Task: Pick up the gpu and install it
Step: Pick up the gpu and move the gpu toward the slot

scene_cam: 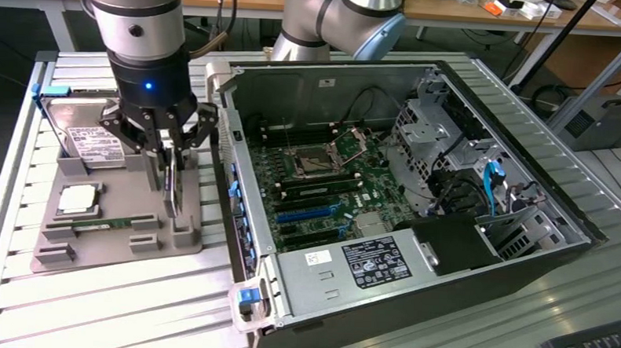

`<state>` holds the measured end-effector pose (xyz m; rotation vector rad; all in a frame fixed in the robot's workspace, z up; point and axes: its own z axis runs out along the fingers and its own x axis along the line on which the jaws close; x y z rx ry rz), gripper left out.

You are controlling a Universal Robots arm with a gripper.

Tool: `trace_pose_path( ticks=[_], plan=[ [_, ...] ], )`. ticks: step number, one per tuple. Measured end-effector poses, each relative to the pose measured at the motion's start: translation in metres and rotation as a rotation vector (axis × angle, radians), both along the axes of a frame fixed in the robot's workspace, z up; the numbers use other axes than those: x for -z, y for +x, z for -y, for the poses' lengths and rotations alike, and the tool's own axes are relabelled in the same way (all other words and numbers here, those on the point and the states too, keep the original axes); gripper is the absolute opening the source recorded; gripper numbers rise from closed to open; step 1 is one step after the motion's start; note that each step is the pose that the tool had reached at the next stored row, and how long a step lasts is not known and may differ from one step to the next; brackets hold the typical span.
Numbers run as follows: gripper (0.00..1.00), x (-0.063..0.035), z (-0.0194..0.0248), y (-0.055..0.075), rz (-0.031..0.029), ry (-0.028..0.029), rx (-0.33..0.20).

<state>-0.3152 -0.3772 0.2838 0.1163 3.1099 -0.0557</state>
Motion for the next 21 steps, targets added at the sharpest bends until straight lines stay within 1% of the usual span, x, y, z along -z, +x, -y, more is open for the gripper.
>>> trace_pose_path(
  ticks=[21],
  plan=[
    [0.27,-0.0073,0.0000,0.0000,0.0002,0.0001,0.000]
  ],
)
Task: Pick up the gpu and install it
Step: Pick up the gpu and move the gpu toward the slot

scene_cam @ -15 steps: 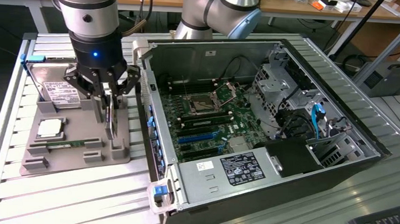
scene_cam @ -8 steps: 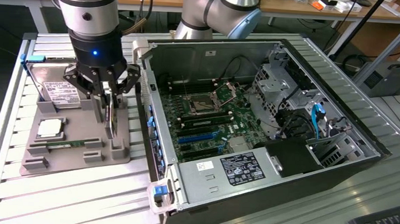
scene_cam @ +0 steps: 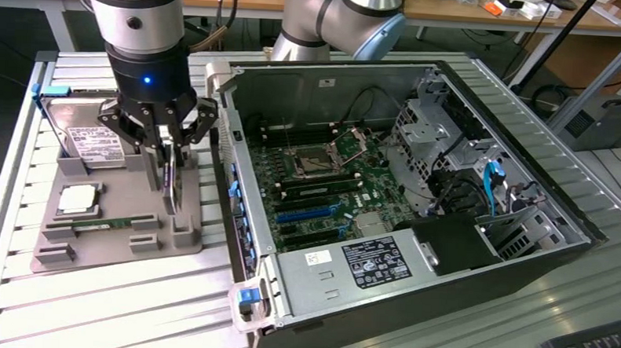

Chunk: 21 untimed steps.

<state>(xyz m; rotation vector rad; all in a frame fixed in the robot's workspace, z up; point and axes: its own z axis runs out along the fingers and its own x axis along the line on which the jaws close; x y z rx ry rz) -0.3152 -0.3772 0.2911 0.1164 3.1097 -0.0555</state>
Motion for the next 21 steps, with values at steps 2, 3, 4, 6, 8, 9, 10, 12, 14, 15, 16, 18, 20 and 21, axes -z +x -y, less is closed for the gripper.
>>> trace_pose_path(
  ticks=[2,3,4,6,8,9,10,12,14,15,16,18,20,21],
  plan=[
    [0.27,-0.0010,0.0000,0.0000,-0.0002,-0.0001,0.000],
    [0.27,-0.0014,0.0000,0.0000,-0.0001,0.0000,0.000],
    [0.27,-0.0017,0.0000,0.0000,-0.0001,0.0000,0.000],
    [0.27,-0.0022,0.0000,0.0000,-0.0002,-0.0001,0.000],
    [0.27,-0.0027,0.0000,0.0000,-0.0002,-0.0001,0.000],
    [0.27,-0.0030,0.0000,0.0000,-0.0001,-0.0001,0.000],
    [0.27,-0.0032,0.0000,0.0000,-0.0001,0.0000,0.000],
    [0.27,-0.0038,0.0000,0.0000,-0.0001,-0.0001,0.000],
    [0.27,-0.0043,0.0000,0.0000,-0.0001,-0.0001,0.000],
    [0.27,-0.0046,0.0000,0.0000,-0.0001,-0.0001,0.000],
    [0.27,-0.0050,0.0000,0.0000,-0.0001,0.0000,0.000],
    [0.27,-0.0058,0.0000,0.0000,-0.0001,-0.0001,0.000],
    [0.27,-0.0067,0.0000,0.0000,-0.0001,-0.0001,0.000],
    [0.27,-0.0069,0.0000,0.0000,-0.0001,-0.0001,0.000]
  ],
)
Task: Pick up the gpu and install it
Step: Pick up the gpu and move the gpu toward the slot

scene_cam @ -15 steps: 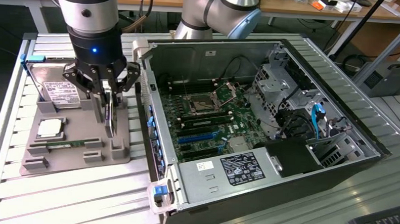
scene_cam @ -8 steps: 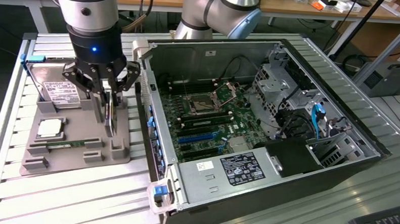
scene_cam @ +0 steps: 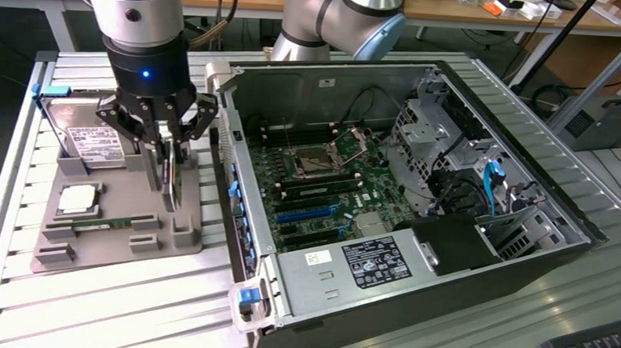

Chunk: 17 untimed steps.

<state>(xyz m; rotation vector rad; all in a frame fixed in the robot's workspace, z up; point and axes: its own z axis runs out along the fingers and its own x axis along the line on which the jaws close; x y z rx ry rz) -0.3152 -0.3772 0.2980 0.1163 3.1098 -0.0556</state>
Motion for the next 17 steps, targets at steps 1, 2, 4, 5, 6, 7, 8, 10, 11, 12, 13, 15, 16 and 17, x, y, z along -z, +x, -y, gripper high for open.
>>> trace_pose_path(
  ticks=[1,2,4,5,6,7,8,10,11,12,13,15,16,17],
  plan=[
    [0.27,-0.0002,0.0000,0.0000,0.0000,0.0000,0.000],
    [0.27,-0.0004,0.0000,0.0000,0.0001,0.0000,0.000],
    [0.27,-0.0011,0.0000,0.0000,-0.0001,-0.0001,0.000],
    [0.27,-0.0013,0.0000,0.0000,0.0000,0.0000,0.000],
    [0.27,-0.0016,0.0000,0.0000,0.0001,0.0001,0.000],
    [0.27,-0.0018,0.0000,0.0000,0.0001,0.0000,0.000],
    [0.27,-0.0023,0.0000,0.0000,0.0000,0.0000,0.000],
    [0.27,-0.0028,0.0000,0.0000,0.0000,0.0000,0.000],
    [0.27,-0.0030,0.0000,0.0000,0.0001,0.0000,0.000],
    [0.27,-0.0032,0.0000,0.0000,0.0001,0.0000,0.000],
    [0.27,-0.0034,0.0000,0.0000,0.0001,0.0000,0.000],
    [0.27,-0.0042,0.0000,0.0000,0.0000,0.0000,0.000],
    [0.27,-0.0046,0.0000,0.0000,0.0000,0.0000,0.000],
    [0.27,-0.0049,0.0000,0.0000,0.0001,0.0000,0.000]
  ],
)
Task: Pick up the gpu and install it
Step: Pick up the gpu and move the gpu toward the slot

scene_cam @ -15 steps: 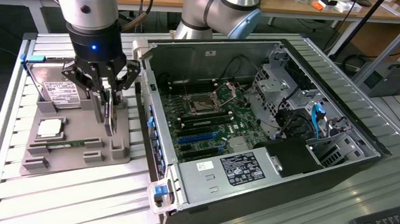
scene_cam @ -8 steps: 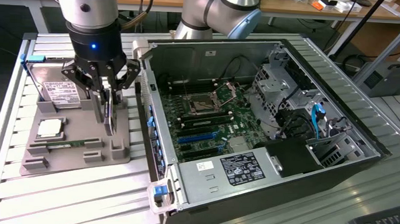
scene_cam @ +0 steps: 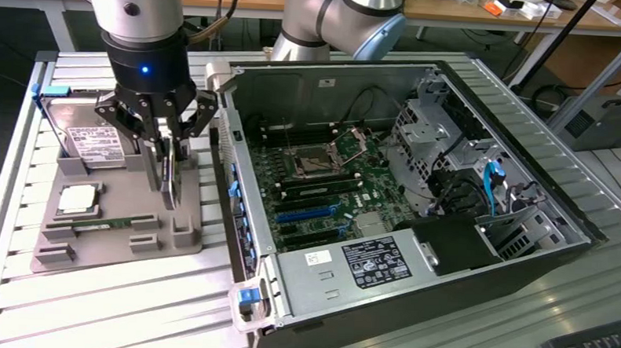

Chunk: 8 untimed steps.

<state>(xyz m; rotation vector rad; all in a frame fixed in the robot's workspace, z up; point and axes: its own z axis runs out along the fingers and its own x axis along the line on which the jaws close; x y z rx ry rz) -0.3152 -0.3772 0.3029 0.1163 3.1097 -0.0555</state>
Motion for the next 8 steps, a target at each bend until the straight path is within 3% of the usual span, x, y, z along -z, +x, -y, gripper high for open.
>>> trace_pose_path(
  ticks=[8],
  plan=[
    [0.27,-0.0025,0.0000,0.0000,-0.0001,-0.0001,0.000]
  ],
)
